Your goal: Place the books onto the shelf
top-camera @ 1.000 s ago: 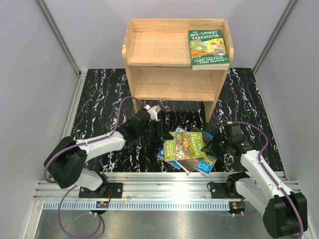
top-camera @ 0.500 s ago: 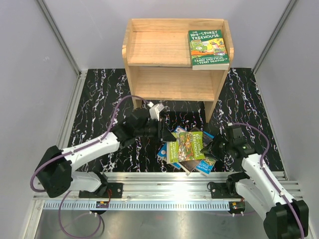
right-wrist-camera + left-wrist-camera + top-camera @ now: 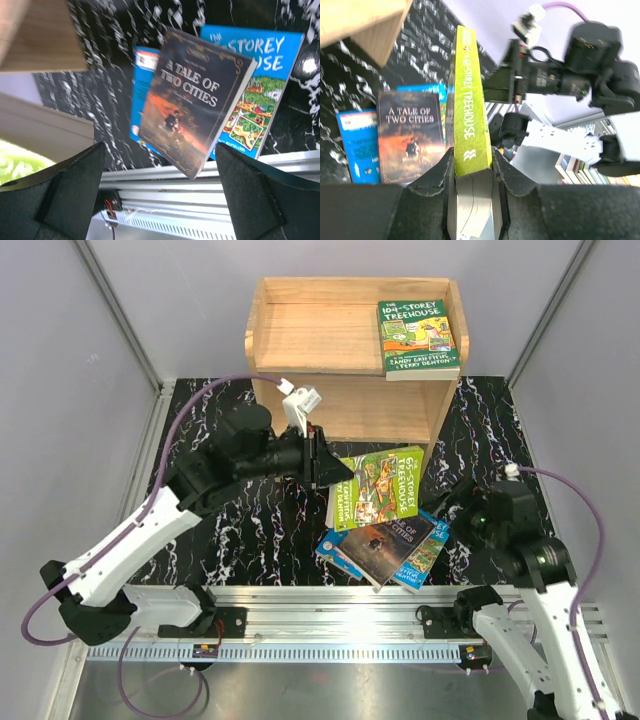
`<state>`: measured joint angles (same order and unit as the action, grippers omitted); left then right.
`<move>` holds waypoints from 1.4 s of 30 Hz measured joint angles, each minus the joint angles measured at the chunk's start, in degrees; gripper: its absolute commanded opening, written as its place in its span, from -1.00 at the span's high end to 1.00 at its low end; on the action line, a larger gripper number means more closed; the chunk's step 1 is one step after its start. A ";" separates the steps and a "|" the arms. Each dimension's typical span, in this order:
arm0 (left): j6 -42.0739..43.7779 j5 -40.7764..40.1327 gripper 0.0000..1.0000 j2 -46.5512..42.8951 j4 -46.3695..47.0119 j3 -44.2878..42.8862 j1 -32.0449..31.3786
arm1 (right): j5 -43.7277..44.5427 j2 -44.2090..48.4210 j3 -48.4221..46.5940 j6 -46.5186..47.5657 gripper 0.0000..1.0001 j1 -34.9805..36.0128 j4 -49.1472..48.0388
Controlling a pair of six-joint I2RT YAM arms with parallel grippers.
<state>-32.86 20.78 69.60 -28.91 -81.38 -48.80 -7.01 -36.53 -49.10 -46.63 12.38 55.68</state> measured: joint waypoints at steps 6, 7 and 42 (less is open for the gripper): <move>2.10 0.42 1.00 2.80 -3.96 -13.25 0.00 | 3.80 9.01 -3.76 0.33 -0.98 0.00 4.31; 2.25 0.90 1.00 3.82 -3.63 -15.76 0.00 | 4.22 9.86 -3.69 0.35 -0.97 0.00 5.25; -27.36 -60.13 1.00 36.35 21.79 -45.70 -5.84 | 8.22 18.97 -2.97 2.47 -0.99 0.00 19.56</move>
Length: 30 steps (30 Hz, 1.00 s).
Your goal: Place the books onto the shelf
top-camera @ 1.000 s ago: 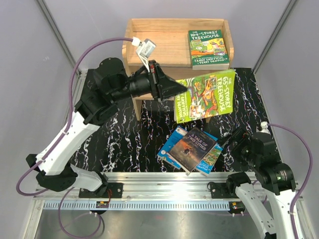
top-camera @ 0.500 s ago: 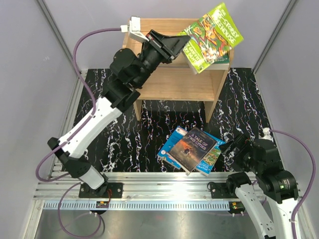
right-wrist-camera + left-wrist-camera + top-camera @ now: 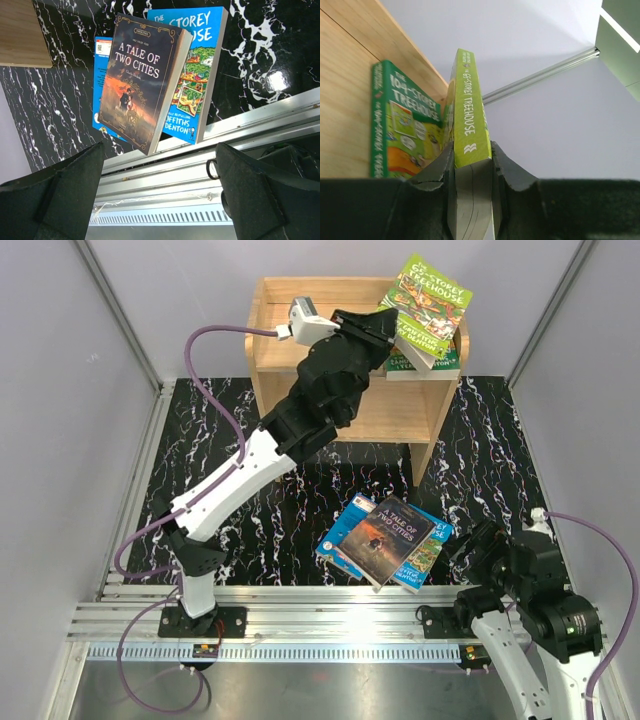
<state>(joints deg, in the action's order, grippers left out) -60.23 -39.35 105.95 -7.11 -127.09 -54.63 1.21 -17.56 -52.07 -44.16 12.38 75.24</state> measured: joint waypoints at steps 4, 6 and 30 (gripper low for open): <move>0.33 -3.41 1.00 1.62 -2.60 -4.35 -3.04 | 0.55 0.74 -0.02 0.00 -1.00 0.00 0.81; 0.26 -4.63 1.00 1.86 -2.80 -4.48 -3.72 | 0.83 1.14 0.00 -0.02 -1.00 0.00 1.01; -5.09 -14.91 0.46 2.49 -12.83 -4.44 -5.64 | 0.92 2.03 -0.02 -0.02 -0.99 0.00 1.01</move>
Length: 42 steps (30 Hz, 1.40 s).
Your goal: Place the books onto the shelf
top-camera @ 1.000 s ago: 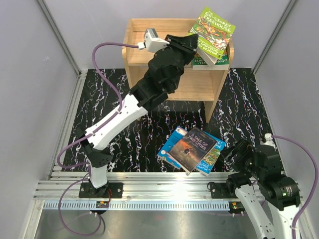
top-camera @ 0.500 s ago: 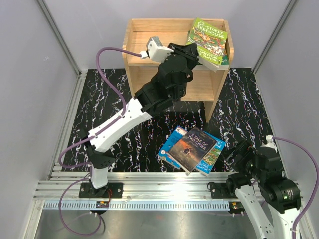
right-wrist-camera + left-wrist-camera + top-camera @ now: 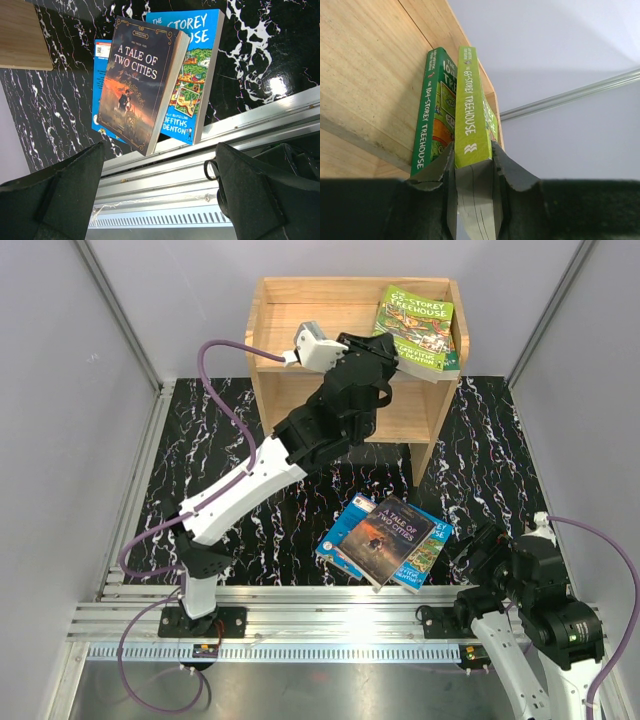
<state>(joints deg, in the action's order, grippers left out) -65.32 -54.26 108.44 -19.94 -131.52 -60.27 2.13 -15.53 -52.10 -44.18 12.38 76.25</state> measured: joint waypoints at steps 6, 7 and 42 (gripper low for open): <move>-2.25 2.38 0.30 2.43 -0.17 -0.44 -0.17 | 0.00 0.02 0.00 0.00 -1.00 0.00 0.00; -2.69 3.13 0.29 2.89 -0.20 -0.44 -0.31 | 0.00 0.07 0.00 0.00 -0.99 0.00 -0.02; -8.48 27.28 -0.97 -4.09 2.19 7.58 2.64 | 0.46 0.52 0.81 -0.15 -0.99 0.00 -0.17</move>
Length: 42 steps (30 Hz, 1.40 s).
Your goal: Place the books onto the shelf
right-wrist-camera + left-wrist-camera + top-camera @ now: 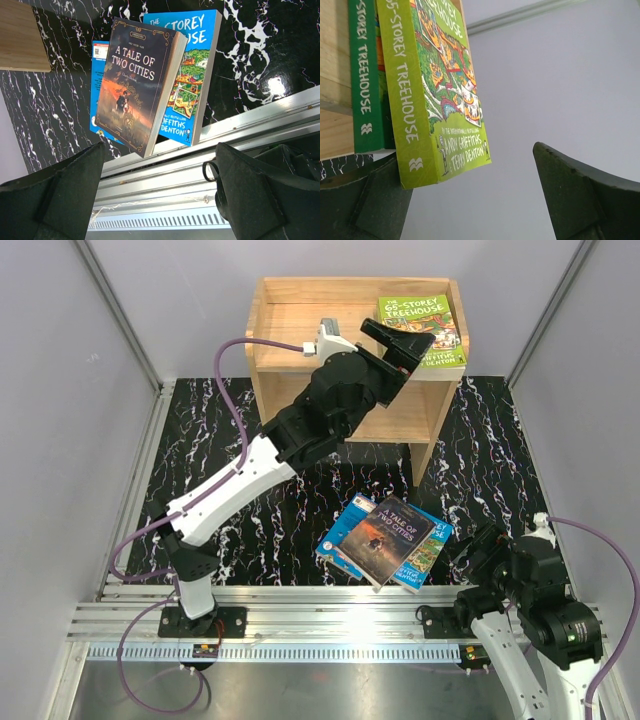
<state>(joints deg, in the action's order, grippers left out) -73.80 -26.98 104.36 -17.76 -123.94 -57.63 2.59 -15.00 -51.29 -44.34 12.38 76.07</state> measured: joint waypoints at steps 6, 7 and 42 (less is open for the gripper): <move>-0.20 7.13 -0.97 0.04 -1.55 1.05 0.81 | 0.02 0.00 0.00 -0.26 -0.99 0.00 -0.07; -0.20 7.76 -0.97 0.04 -2.67 1.49 0.92 | 0.04 0.00 0.00 -0.31 -1.00 0.00 -0.09; 15.02 17.09 -0.13 -12.83 2.95 17.25 1.70 | 0.87 2.03 1.90 -0.66 -0.99 0.00 -2.99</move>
<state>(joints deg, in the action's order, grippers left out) -58.78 -9.89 91.53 -14.81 -106.69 -55.92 3.46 -12.97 -49.39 -44.99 12.38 73.08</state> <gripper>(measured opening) 0.693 0.994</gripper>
